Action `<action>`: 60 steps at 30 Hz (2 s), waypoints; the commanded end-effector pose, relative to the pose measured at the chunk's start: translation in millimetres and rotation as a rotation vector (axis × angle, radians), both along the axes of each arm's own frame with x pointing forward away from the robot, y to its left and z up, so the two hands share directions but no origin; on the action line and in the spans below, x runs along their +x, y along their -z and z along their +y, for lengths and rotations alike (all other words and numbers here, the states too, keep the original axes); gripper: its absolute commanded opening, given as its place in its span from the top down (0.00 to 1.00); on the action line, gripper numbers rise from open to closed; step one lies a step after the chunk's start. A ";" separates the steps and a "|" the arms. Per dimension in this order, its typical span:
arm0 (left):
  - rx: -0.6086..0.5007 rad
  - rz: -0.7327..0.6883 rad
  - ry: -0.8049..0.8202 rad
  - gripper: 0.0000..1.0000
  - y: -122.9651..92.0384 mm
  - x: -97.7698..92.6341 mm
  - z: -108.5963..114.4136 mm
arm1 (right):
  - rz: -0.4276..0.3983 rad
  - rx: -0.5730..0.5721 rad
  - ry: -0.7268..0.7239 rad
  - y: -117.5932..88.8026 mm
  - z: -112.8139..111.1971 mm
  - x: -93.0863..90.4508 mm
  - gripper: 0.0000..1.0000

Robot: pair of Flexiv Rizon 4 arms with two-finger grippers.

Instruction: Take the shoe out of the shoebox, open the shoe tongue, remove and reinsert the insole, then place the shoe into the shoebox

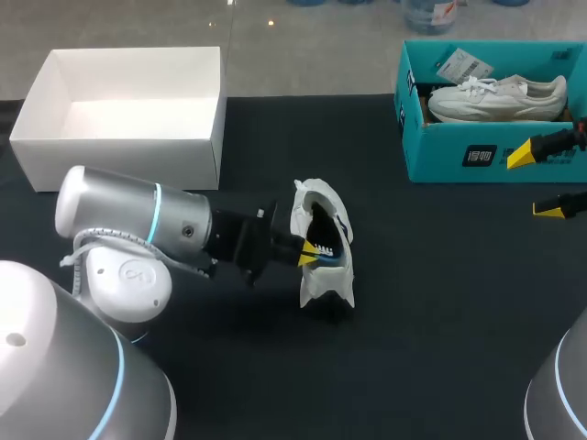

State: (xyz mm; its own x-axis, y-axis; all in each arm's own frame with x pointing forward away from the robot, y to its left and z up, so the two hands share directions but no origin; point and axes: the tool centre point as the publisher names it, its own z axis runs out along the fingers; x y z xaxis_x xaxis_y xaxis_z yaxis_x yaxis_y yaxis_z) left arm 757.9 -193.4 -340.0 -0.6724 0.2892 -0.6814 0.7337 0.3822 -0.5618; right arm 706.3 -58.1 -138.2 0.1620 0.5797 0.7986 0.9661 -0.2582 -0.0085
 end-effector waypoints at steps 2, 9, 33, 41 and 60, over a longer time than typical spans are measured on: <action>0.012 0.016 0.017 1.00 7.2 2.7 -14.5 | 0.000 -0.002 0.002 0.5 0.5 -0.8 0.00; 0.025 0.027 0.022 1.00 8.7 5.3 -17.3 | 0.000 -0.002 0.002 0.5 0.5 -0.8 0.00; 0.310 -0.092 0.373 1.00 -60.6 18.8 -6.4 | 0.000 -0.002 0.002 0.5 0.5 -0.8 0.00; 0.479 -0.084 0.586 1.00 -69.4 7.9 -9.9 | 0.000 -0.002 0.002 0.5 0.5 -0.8 0.00; 0.725 -0.079 0.631 1.00 -42.2 14.7 -26.4 | 0.000 -0.002 0.002 0.5 0.5 -0.8 0.00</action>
State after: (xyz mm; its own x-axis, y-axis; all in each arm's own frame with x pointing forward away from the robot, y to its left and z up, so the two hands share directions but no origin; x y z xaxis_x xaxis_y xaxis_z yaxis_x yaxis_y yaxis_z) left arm 769.5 -204.1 -289.7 -0.2598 0.8763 -0.4058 0.9427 0.1392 -0.3031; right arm 706.3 -58.1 -138.2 0.1620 0.5797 0.7986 0.9660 -0.2582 -0.0085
